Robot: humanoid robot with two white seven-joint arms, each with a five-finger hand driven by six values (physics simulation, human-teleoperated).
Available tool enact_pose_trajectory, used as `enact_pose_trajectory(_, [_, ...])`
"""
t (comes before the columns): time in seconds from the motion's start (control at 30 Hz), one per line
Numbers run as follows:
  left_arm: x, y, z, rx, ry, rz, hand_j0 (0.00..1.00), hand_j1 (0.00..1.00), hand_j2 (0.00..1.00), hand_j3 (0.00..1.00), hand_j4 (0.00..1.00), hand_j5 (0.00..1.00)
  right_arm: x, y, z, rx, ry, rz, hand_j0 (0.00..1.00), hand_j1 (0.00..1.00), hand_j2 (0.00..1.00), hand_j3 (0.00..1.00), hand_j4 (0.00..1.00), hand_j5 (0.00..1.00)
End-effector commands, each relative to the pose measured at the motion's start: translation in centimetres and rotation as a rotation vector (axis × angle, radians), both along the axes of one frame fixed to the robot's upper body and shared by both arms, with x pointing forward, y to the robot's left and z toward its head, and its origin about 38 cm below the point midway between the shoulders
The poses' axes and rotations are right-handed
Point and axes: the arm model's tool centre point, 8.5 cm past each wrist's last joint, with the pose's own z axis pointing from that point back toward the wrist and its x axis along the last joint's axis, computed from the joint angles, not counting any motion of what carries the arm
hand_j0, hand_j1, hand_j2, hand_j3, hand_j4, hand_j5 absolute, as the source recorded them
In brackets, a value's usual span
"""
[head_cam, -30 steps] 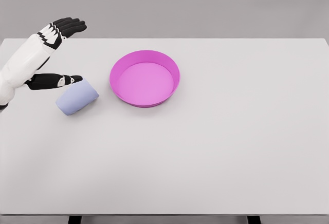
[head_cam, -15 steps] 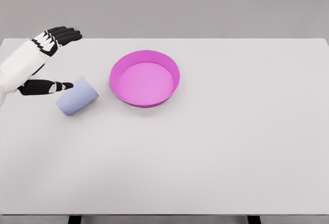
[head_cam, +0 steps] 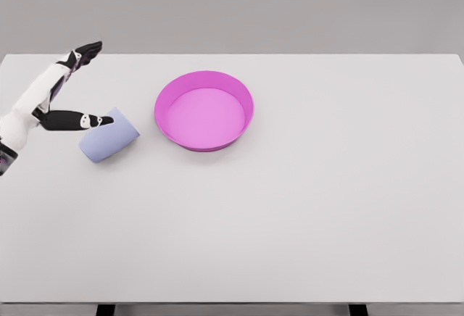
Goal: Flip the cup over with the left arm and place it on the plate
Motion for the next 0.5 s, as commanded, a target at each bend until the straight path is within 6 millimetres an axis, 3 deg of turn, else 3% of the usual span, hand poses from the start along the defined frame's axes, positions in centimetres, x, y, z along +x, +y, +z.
enact_pose_trajectory(0.0, [0.0,-1.0,-2.3,-0.026,0.123,0.029,1.0,1.0,1.0,1.0,1.0,1.0,0.0,0.0,0.0,0.0,0.0,0.0,1.0,1.0,1.0,1.0,1.0,1.0])
enact_pose_trajectory(0.17, [0.5,-3.0,-4.7,0.037,0.252,0.058,1.0,1.0,1.0,1.0,1.0,1.0,0.0,0.0,0.0,0.0,0.0,0.0,1.0,1.0,1.0,1.0,1.0,1.0])
enact_pose_trajectory(0.33, [0.5,-2.1,-6.4,0.105,0.311,0.225,1.0,1.0,1.0,1.0,1.0,1.0,0.0,0.0,0.0,0.0,0.0,0.0,1.0,1.0,1.0,1.0,1.0,1.0])
enact_pose_trajectory(0.47, [0.7,-1.6,-6.4,0.125,0.312,0.282,1.0,1.0,1.0,1.0,1.0,1.0,0.0,0.0,0.0,0.0,0.0,0.0,1.0,1.0,1.0,1.0,1.0,1.0])
